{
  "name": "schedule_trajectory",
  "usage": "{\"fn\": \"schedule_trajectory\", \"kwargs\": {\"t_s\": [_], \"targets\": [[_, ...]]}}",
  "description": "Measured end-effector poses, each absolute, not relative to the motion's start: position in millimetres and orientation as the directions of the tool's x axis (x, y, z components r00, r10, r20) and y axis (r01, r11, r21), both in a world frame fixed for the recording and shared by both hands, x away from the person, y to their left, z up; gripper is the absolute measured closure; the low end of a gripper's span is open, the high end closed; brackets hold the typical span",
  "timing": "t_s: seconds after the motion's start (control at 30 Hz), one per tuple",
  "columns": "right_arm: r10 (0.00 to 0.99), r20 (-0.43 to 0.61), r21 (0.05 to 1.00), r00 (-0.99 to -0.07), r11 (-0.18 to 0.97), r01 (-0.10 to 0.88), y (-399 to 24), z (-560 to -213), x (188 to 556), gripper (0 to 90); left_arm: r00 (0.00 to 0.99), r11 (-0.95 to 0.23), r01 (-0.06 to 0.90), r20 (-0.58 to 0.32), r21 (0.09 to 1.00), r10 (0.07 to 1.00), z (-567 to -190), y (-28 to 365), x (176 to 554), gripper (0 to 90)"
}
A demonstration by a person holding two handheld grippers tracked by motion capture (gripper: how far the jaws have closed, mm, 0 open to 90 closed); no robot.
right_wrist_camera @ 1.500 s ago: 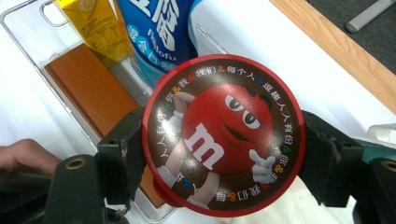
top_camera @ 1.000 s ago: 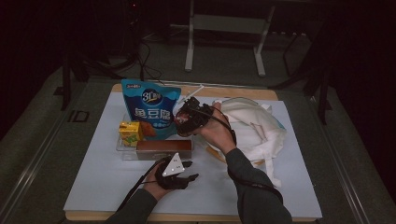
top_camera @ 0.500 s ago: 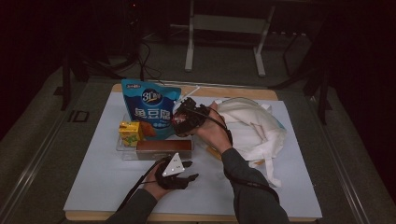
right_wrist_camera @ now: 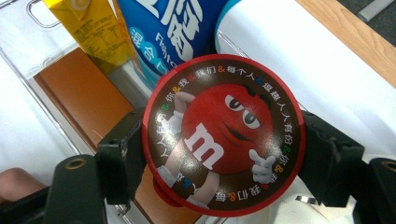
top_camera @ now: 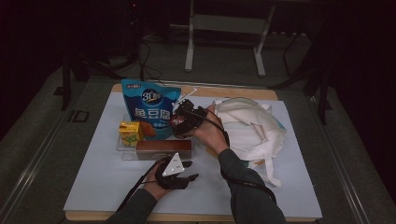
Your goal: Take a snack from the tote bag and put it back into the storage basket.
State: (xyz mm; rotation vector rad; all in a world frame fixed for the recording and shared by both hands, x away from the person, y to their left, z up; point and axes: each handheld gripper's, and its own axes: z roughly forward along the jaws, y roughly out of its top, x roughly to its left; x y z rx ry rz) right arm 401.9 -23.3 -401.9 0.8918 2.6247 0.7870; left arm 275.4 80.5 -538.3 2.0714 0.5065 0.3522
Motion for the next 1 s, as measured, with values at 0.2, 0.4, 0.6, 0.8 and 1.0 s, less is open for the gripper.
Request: {"fn": "schedule_trajectory", "kwargs": {"t_s": [0.2, 0.4, 0.6, 0.8, 1.0], "targets": [[0.627, -0.076, 0.568, -0.775, 0.666, 0.483, -21.4, -407.3, 402.8, 25.8, 0.873, -0.472, 0.215, 0.048, 0.855, 0.485, -538.2, 80.6, 275.5, 47.5], [0.639, -0.080, 0.573, -0.765, 0.657, 0.489, -20.6, -411.1, 405.3, 25.8, 0.873, -0.471, 0.215, 0.047, 0.856, 0.485, -538.3, 80.5, 275.5, 47.5], [0.653, -0.070, 0.581, -0.754, 0.641, 0.501, -21.3, -414.2, 406.8, 25.8, 0.873, -0.471, 0.216, 0.047, 0.856, 0.485, -538.3, 80.4, 275.5, 47.5], [0.659, -0.070, 0.578, -0.749, 0.639, 0.508, -21.9, -419.8, 407.5, 25.8, 0.873, -0.471, 0.215, 0.047, 0.856, 0.486, -538.3, 80.5, 275.5, 47.5], [0.672, -0.066, 0.582, -0.737, 0.626, 0.519, -23.9, -423.3, 409.3, 25.8, 0.873, -0.471, 0.215, 0.048, 0.855, 0.485, -538.2, 80.5, 275.4, 47.5]]}}
